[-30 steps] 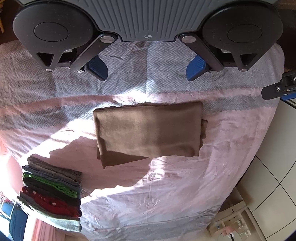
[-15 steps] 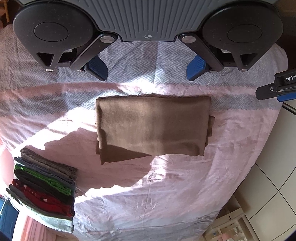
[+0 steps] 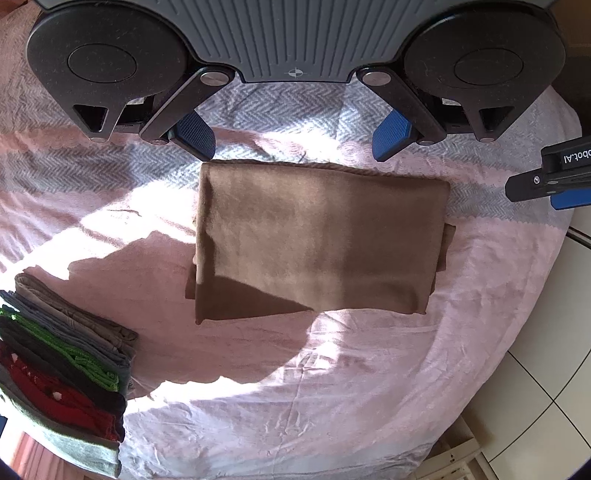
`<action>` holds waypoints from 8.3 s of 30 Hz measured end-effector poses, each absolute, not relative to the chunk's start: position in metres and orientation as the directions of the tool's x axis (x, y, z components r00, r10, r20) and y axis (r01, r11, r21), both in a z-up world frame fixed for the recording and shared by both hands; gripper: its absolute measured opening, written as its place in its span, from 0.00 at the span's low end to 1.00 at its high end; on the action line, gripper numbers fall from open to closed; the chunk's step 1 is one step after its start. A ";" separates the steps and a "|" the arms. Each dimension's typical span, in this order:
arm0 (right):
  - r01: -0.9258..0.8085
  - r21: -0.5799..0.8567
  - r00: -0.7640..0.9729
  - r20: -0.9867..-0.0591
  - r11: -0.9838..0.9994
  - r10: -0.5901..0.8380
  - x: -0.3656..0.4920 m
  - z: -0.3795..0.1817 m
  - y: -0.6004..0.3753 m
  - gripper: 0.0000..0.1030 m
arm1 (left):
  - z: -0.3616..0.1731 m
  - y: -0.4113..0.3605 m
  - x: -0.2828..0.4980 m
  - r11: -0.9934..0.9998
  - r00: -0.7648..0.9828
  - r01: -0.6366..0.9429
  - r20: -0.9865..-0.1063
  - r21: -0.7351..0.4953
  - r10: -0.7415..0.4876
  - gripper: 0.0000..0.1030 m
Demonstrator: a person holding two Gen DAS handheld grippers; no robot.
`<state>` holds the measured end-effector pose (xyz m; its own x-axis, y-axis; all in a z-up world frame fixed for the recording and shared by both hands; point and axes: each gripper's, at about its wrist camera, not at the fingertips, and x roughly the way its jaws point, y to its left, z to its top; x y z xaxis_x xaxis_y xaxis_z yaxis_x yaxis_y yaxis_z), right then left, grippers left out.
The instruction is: Fold clothes
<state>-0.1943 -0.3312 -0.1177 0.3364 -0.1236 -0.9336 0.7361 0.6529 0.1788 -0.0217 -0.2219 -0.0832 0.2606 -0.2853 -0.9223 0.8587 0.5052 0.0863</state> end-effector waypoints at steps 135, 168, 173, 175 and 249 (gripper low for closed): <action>0.729 0.478 0.574 -0.817 0.490 -0.058 -0.066 -0.304 -0.390 0.61 | -0.331 -0.188 0.229 0.569 -0.141 0.334 -0.637 -0.751 -0.758 0.28; 0.492 0.870 0.764 -0.450 0.033 0.462 -0.136 -0.346 -0.340 0.25 | -0.300 -0.094 0.151 0.615 0.221 0.135 -0.581 -0.777 -0.783 0.10; 0.532 0.788 0.682 -0.616 0.310 0.395 -0.125 -0.326 -0.385 0.77 | -0.316 -0.092 0.156 0.669 0.193 0.014 -0.655 -0.743 -0.731 0.31; 0.526 0.736 0.680 -0.665 0.426 0.310 -0.123 -0.311 -0.419 0.86 | -0.315 -0.084 0.146 0.666 0.222 0.007 -0.648 -0.746 -0.728 0.38; 0.646 0.102 0.515 -0.790 0.757 -0.333 -0.194 -0.263 -0.430 0.53 | -0.292 -0.304 0.028 0.443 -0.036 0.830 -0.824 -0.340 -0.565 0.18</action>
<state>-0.1940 -0.4298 -0.2628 0.5150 -0.3330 -0.7898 0.6459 0.7565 0.1022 0.0278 -0.3040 -0.2916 -0.0360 -0.5651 -0.8242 0.8298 0.4426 -0.3398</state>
